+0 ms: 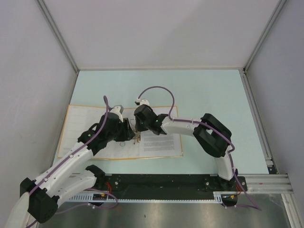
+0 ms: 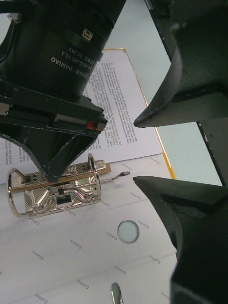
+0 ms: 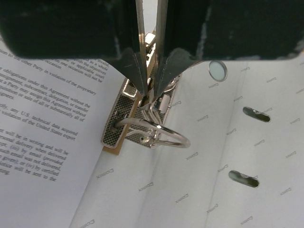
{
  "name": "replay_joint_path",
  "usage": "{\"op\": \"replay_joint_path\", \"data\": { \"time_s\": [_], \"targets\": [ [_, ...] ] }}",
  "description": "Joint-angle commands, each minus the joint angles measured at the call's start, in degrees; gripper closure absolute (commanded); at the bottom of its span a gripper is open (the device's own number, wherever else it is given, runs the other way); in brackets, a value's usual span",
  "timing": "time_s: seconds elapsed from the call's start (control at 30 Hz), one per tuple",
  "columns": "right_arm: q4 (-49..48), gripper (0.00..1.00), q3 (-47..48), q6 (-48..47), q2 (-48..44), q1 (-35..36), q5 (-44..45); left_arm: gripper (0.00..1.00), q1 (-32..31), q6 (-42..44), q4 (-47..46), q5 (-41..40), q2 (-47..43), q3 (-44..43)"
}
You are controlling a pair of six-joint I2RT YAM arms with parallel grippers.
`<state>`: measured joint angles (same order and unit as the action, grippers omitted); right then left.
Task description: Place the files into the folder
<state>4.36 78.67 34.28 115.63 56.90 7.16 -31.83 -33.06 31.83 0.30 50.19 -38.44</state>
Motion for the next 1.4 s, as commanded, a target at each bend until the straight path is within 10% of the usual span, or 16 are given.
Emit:
{"op": "replay_joint_path", "data": {
  "time_s": [0.0,1.37],
  "targets": [
    [3.6,0.85,3.1,-1.0,0.6,0.4,4.8,0.50,0.5,-1.0,-1.9,0.7,-1.5,-0.4],
    [10.7,1.00,4.6,1.2,8.8,-0.1,4.0,0.49,0.5,-0.8,-3.2,1.1,-1.9,-0.2]
  ]
}}
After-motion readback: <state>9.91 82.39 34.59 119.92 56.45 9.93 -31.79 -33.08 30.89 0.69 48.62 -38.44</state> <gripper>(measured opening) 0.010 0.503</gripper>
